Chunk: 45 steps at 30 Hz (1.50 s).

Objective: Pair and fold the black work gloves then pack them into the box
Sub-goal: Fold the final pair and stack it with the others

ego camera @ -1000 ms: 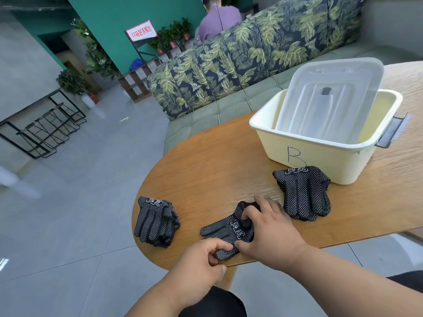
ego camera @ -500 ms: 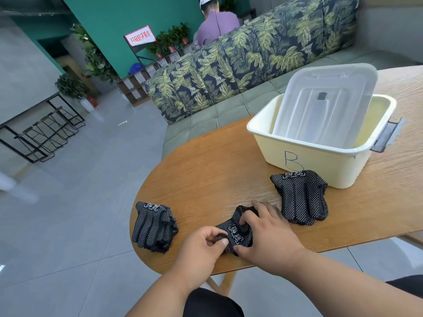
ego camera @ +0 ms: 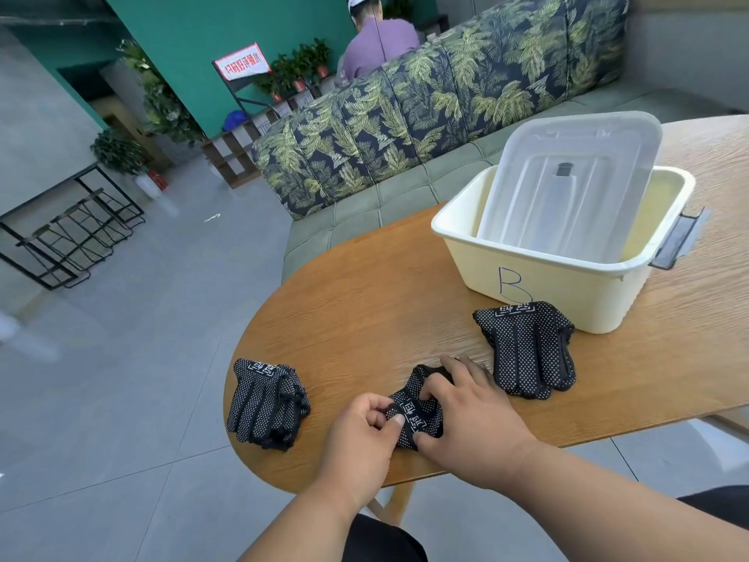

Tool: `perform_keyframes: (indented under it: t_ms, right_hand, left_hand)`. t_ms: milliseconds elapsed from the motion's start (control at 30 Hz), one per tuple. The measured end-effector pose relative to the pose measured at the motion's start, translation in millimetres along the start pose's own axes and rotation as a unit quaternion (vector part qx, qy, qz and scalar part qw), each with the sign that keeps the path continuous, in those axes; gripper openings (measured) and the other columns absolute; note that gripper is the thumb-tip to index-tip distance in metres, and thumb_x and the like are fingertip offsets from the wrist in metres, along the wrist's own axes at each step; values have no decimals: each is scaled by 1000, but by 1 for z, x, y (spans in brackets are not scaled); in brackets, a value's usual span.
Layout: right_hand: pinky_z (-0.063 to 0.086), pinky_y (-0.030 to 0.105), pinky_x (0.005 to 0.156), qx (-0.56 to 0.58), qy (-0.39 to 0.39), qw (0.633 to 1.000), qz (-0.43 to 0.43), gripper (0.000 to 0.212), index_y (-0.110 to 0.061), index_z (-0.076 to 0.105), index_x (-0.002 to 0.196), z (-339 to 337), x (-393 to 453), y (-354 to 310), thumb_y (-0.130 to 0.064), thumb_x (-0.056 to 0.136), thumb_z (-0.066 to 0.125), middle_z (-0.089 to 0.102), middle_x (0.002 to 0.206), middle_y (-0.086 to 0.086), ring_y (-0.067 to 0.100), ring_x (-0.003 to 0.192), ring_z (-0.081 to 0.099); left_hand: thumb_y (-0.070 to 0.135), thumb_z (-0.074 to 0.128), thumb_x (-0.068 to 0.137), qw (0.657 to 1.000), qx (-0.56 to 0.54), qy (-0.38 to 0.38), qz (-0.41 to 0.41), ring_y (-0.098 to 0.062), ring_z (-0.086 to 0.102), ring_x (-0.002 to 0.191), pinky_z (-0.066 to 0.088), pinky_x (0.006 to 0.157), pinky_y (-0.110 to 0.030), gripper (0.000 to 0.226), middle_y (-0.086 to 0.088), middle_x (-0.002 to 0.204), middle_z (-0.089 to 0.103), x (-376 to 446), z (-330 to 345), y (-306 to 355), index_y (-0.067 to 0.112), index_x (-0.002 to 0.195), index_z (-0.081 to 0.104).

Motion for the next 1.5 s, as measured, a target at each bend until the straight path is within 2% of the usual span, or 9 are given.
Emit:
perform_keyframes:
  t_ms: [233, 433, 500, 600, 700, 800, 933, 1167, 1500]
  right_hand:
    - [24, 45, 124, 1, -8, 1000, 1, 49, -38, 46, 126, -2, 0, -2, -63, 84, 55, 20, 166, 1, 26, 157, 8]
    - [31, 46, 120, 33, 7, 999, 15, 29, -36, 53, 127, -6, 1, -1, -37, 98, 46, 21, 166, 5, 26, 157, 7]
    - [35, 45, 118, 22, 9, 1000, 16, 29, -36, 54, 127, -5, 2, -1, -32, 100, 45, 21, 166, 5, 27, 157, 7]
    - [36, 46, 117, 12, 6, 1000, 15, 33, -37, 52, 129, -5, 0, -1, -28, 98, 45, 19, 167, 4, 28, 157, 9]
    - [36, 44, 117, 18, 14, 1000, 15, 37, -37, 51, 131, -6, 0, -2, -27, 96, 46, 22, 166, 3, 27, 155, 13]
    - [38, 42, 114, 46, 31, 998, 22, 46, -37, 46, 136, -9, -1, -2, -27, 92, 48, 28, 161, 0, 24, 148, 23]
    - [39, 42, 111, 61, 28, 997, 26, 68, -42, 40, 146, -13, -3, -3, -19, 83, 49, 29, 159, -4, 24, 142, 29]
    - [45, 35, 107, -21, 29, 999, 15, 75, -42, 34, 152, -13, -5, -2, -22, 85, 58, 27, 159, -5, 24, 134, 37]
    - [46, 23, 96, 177, 158, 971, -20, 55, -26, 74, 119, -14, 2, 1, 7, 80, 52, 64, 119, -9, 14, 114, 59]
  left_hand:
    - [39, 74, 89, 993, 77, 87, 33, -6, 61, 77, 52, 74, -31, 30, 10, 87, 60, -10, -1, 3, 37, 100, 45]
    - [41, 70, 92, 946, 253, 105, 172, -9, 44, 98, 41, 88, -28, 15, 20, 94, 52, -15, -2, 18, 37, 84, 58]
    - [38, 70, 93, 937, 272, 105, 193, -10, 47, 99, 42, 88, -29, 5, 20, 94, 57, -15, -2, 23, 38, 94, 65]
    - [31, 63, 99, 947, 253, 62, 186, -11, 54, 99, 45, 89, -29, 29, 18, 95, 64, -14, 2, 26, 39, 127, 61]
    - [26, 52, 99, 930, 298, 40, 209, -15, 54, 109, 44, 96, -32, 42, 15, 110, 65, -17, 6, 32, 39, 139, 50]
    - [43, 43, 90, 903, 374, 33, 207, -19, 48, 119, 38, 104, -37, 56, 12, 123, 58, -24, 13, 39, 41, 147, 42]
    - [67, 46, 77, 894, 401, 53, 191, -24, 50, 109, 39, 98, -42, 71, 8, 111, 55, -32, 28, 35, 41, 142, 50]
    - [75, 55, 73, 894, 376, 131, 202, -22, 50, 95, 41, 88, -44, 65, 11, 98, 50, -34, 32, 24, 44, 129, 59]
    - [72, 55, 73, 897, 377, 143, 180, -22, 48, 96, 33, 87, -41, 52, 11, 91, 49, -29, 35, 27, 46, 117, 59]
Point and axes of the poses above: each hand's wrist, its own x-axis towards the middle knuckle, its own z-axis out of the palm, y = z × x, the point moved 5 cm from there along x, towards the middle knuckle
